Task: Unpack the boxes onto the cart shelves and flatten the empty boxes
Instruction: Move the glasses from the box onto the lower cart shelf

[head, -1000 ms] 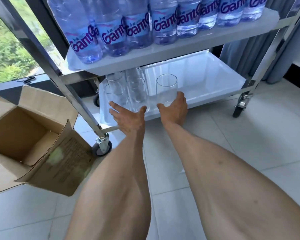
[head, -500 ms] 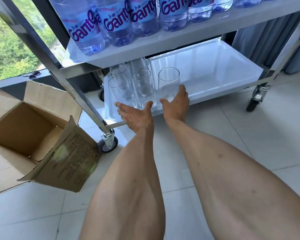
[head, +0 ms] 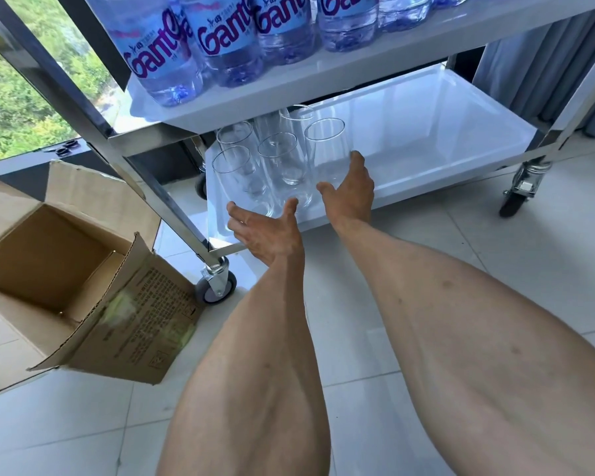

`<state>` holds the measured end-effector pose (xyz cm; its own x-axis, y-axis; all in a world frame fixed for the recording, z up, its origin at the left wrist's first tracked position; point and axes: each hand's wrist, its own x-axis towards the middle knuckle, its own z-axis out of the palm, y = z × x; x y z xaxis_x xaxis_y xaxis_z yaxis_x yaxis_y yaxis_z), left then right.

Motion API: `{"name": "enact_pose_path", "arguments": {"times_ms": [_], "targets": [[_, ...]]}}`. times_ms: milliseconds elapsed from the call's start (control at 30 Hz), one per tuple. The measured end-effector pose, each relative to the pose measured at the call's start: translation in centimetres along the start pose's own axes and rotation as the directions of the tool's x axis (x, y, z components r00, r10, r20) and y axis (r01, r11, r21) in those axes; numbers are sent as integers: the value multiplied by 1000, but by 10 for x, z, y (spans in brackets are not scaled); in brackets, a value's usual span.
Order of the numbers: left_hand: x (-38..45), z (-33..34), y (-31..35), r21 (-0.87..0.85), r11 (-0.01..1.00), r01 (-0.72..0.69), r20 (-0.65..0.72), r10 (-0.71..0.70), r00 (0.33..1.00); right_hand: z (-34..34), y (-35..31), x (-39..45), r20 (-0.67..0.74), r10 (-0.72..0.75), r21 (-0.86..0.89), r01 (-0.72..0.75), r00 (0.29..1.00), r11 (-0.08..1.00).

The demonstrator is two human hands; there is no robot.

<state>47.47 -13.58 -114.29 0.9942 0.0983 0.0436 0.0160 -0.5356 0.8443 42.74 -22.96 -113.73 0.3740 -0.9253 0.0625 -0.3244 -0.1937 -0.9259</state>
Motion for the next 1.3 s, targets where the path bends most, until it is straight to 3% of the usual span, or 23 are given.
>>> {"name": "enact_pose_path", "arguments": {"times_ms": [100, 167, 267, 333, 433, 533, 600, 767, 1100, 1300], "targets": [[-1, 1, -3, -2, 1000, -15, -5, 15, 1000, 1, 0, 3, 10, 3, 21, -3, 1000, 1000], [-1, 3, -6, -22, 999, -29, 8, 30, 1000, 2, -1, 2, -70, 57, 157, -46, 996, 986], [-5, -3, -15, -115, 993, -31, 11, 32, 999, -14, -14, 37, -295, 380, 509, -192, 877, 839], [-6, -10, -24, -142, 989, -46, -24, 43, 999, -43, -22, 89, -132, 461, 632, -284, 877, 721], [16, -20, -30, -115, 986, -118, -80, 110, 991, -52, -32, 137, 194, 322, 582, -373, 927, 722], [32, -16, -25, -50, 981, -190, -36, 188, 981, -20, -20, 130, 443, 255, 453, -460, 859, 763], [29, -14, -23, -58, 977, -205, -28, 204, 979, -1, -18, 117, 538, 214, 396, -469, 815, 790], [20, -12, -17, -133, 982, -133, 7, 135, 991, -4, -17, 114, 590, 160, 387, -450, 792, 805], [20, -14, -16, -47, 988, -145, 65, 148, 987, -14, -28, 111, 637, 152, 296, -422, 756, 857], [20, -13, -19, -41, 992, -123, 79, 126, 989, -7, -37, 102, 548, 108, 402, -374, 830, 836]]}}
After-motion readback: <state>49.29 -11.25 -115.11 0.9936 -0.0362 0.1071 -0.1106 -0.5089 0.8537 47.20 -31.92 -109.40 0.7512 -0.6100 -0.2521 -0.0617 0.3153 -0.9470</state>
